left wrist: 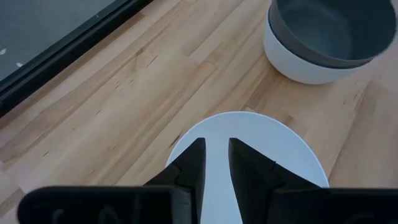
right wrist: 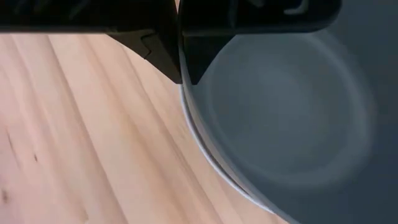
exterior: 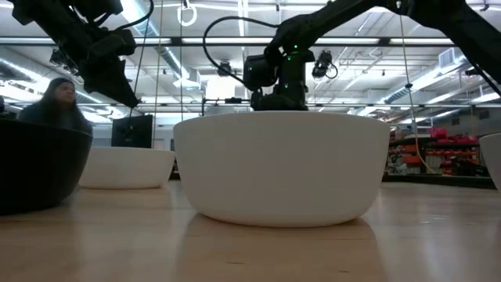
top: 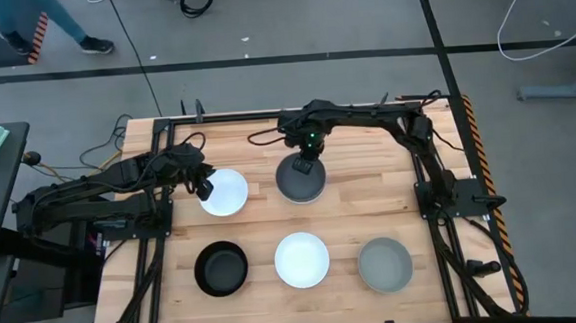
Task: Nest bowls inside each other
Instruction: Stack the dark gray bowl on the top right white bowl, then stack the top white bowl on the dark gray bowl
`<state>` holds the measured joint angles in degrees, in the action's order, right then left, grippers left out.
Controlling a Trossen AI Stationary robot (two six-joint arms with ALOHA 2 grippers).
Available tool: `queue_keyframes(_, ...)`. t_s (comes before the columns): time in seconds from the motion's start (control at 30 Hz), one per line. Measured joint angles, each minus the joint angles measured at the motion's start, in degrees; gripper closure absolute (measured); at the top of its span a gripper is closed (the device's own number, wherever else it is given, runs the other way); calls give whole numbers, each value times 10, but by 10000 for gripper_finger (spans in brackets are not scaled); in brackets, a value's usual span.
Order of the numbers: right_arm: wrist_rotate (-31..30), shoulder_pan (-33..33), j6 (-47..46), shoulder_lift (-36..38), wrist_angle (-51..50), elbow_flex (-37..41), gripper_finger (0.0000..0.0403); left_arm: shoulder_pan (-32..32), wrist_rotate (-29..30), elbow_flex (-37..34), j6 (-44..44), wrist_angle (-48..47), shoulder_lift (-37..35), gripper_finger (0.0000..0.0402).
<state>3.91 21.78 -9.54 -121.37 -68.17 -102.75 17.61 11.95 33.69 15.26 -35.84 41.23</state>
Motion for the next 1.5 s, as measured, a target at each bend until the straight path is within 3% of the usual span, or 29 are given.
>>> queue_keyframes(0.33,23,-3,6,-3,5,1,398,0,0,0,5,0,0,328)
queue_keyframes(0.87,22,-3,-19,42,5,2,330,0,0,0,6,0,0,327)
queue_keyframes(1.2,21,-20,-9,85,4,2,334,0,-1,0,21,0,6,327)
queue_keyframes(1.5,20,-31,-20,86,-34,2,339,29,-37,0,36,-7,75,316)
